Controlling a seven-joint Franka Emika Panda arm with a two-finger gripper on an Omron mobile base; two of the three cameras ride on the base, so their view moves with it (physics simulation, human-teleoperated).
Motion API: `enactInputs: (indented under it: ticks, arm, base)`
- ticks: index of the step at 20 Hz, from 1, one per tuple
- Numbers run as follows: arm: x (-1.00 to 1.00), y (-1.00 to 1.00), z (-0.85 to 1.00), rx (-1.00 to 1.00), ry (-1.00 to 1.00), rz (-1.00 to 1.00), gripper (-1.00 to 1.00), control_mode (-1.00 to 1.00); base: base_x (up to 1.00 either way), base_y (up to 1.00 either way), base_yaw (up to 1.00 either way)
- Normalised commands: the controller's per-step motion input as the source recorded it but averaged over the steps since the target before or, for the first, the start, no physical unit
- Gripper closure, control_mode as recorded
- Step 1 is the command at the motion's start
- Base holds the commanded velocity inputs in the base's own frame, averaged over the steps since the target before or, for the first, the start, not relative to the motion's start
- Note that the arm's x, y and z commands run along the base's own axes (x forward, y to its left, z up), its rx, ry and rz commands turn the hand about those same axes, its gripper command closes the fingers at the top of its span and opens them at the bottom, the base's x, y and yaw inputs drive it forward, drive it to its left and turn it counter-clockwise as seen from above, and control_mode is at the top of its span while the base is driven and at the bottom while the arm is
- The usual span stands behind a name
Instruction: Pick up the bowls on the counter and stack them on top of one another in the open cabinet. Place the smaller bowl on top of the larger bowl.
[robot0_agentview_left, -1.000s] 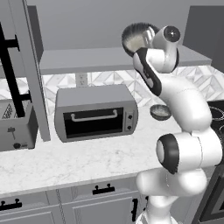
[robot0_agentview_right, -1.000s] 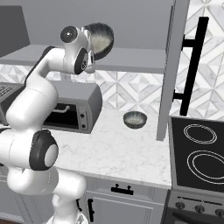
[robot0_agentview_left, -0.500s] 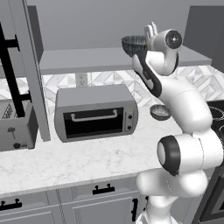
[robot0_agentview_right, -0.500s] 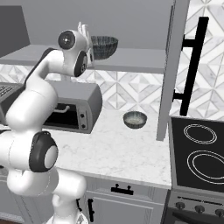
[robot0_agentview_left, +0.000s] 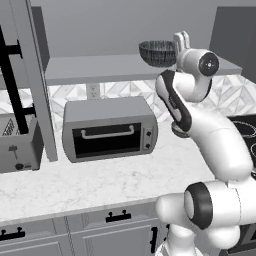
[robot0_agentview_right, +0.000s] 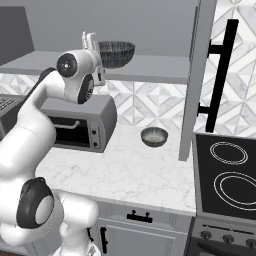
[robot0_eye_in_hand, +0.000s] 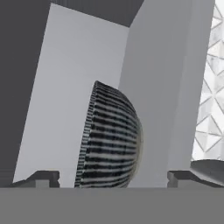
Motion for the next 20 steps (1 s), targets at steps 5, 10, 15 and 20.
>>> enactInputs:
  ticks: [5,10,15,20]
  arm:
    - [-1.00,-0.05,0.03,0.00,0.17,-0.06,-1.00,-1.00]
    - [-0.96,-0.14,-0.14,0.00,0.23,-0.03,-1.00,-1.00]
    - [-0.73,-0.02,-0.43,0.00,0.10,-0.22,-1.00,-1.00]
    - [-0.45,-0.01,-0.56,0.08,0.03,-0.48,-1.00,-1.00]
  base:
    - [0.00,0.00,0.00]
    - [0.00,0.00,0.00]
    - [0.00,0.00,0.00]
    - [0.00,0.00,0.00]
